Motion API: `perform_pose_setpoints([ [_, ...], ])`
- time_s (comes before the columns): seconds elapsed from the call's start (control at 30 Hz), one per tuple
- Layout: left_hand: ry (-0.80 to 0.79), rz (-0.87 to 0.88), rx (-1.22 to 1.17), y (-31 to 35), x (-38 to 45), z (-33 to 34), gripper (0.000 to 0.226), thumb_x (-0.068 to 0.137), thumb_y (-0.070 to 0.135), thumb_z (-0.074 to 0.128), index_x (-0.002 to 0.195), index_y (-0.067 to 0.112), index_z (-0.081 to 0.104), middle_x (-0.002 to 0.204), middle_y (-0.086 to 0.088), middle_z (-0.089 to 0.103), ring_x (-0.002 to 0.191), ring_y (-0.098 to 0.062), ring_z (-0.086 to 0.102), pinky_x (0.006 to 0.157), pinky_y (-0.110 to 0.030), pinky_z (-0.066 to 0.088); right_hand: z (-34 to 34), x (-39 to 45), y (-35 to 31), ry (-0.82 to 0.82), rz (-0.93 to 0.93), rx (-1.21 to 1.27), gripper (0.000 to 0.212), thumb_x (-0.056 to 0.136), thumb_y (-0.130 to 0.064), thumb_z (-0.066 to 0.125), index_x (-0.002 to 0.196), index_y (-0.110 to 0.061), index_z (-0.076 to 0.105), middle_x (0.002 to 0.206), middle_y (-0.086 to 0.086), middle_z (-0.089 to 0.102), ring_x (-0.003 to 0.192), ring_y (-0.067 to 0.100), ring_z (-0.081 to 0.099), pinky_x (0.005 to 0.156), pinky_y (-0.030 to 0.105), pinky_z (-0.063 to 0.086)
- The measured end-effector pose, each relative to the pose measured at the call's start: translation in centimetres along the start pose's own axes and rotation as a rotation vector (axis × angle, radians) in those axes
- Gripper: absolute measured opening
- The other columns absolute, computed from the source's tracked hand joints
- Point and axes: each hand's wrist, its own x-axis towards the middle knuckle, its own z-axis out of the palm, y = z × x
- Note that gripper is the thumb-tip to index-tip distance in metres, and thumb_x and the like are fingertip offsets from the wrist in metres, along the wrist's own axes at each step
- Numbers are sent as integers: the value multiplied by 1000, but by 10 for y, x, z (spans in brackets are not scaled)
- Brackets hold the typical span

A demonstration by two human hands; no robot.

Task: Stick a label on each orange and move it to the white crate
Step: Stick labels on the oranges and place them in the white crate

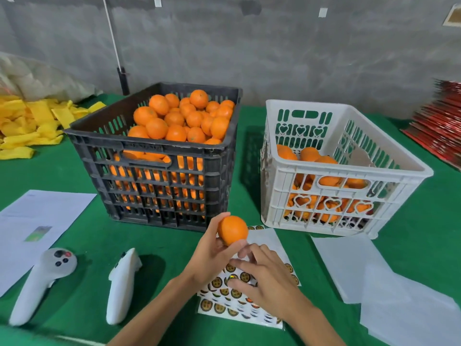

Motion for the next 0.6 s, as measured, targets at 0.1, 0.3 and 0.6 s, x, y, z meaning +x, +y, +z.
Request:
perform_pose_setpoints([
  [0.1,12,4,7,-7,1,-6,71,85,47,83,144,45,44,114,16,67,98,-22,74,81,-27,59,-1,7,3,-14,-28,62,55,95,-70,43,135,-38,62,115,-16,43,110,5,38,95,26,34],
  [0.3,53,2,5,-14,1,-10,67,87,48,82,142,45,44,114,21,64,96,-20,75,80,-22,57,0,18,4,46,75,407,27,91,-52,69,112,-37,77,103,-17,57,96,5,54,94,35,43],
  [0.6,63,-2,13,-10,-1,-10,65,86,56,77,141,43,43,115,29,61,102,-12,73,84,-20,57,3,19,4,35,-2,333,43,81,-67,72,111,-36,76,107,-24,59,88,1,54,86,24,40],
])
